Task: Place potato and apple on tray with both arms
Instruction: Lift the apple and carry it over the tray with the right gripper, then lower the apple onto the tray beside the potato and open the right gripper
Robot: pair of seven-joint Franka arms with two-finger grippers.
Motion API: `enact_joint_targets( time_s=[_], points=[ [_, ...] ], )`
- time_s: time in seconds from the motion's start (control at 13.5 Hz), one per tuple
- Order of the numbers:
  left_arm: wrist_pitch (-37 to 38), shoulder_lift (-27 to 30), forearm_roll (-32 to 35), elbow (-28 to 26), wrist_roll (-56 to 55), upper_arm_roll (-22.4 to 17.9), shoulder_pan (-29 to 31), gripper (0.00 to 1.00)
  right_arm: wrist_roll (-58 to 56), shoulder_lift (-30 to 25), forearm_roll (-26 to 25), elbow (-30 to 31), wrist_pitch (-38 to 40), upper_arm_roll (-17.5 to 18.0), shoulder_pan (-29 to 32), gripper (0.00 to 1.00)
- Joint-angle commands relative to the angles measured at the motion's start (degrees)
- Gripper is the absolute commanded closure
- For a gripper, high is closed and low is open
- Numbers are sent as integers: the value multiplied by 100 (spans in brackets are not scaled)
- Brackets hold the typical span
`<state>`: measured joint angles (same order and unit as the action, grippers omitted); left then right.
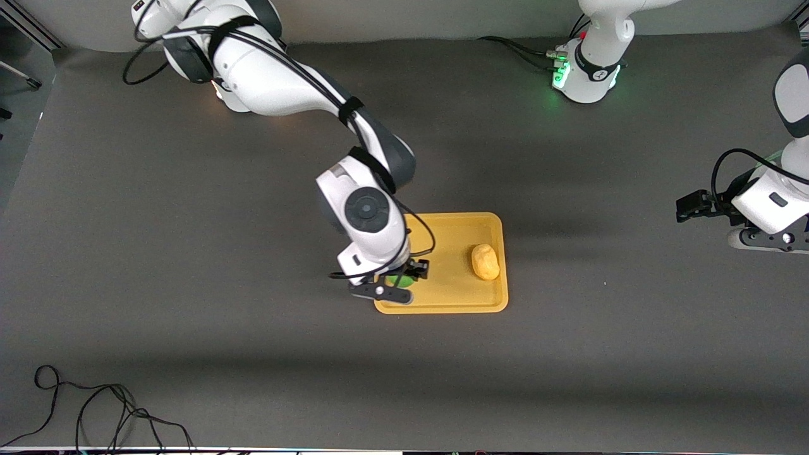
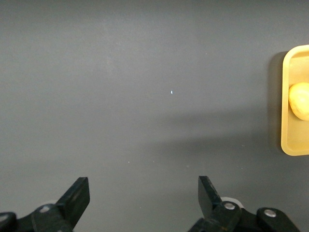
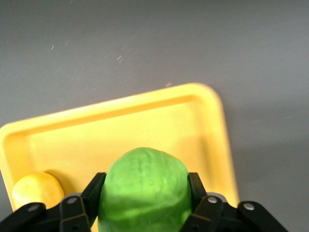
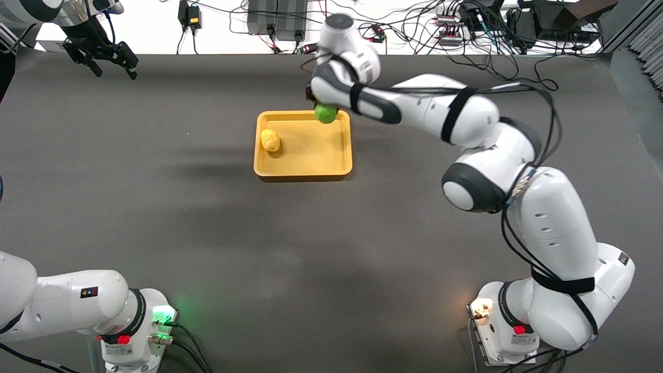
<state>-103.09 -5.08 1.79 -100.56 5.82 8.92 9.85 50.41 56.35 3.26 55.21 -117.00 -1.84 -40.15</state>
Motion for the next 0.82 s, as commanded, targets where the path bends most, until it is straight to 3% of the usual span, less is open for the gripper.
enact_joint_targets(
  time_s=[0.0, 0.45, 0.52, 0.67, 0.74],
  points=[
    [-71, 7, 6, 37, 112, 22, 8, 0, 259, 534, -18, -397, -340, -89, -282, 80],
    [-18, -2, -56, 186, 156, 31, -44, 0, 268, 816, -18, -380, -675, -97, -485, 79],
    [17, 15, -56, 212, 156, 48, -44, 0, 268, 860, -18, -388, -710, -97, -485, 58],
    [131, 33, -56, 492, 174, 57, -53, 0, 268, 878, -27, -371, -807, -106, -485, 0],
    [297, -2, -64, 703, 165, 57, -53, 0, 259, 878, -36, -371, -798, -106, -485, 0]
  ],
)
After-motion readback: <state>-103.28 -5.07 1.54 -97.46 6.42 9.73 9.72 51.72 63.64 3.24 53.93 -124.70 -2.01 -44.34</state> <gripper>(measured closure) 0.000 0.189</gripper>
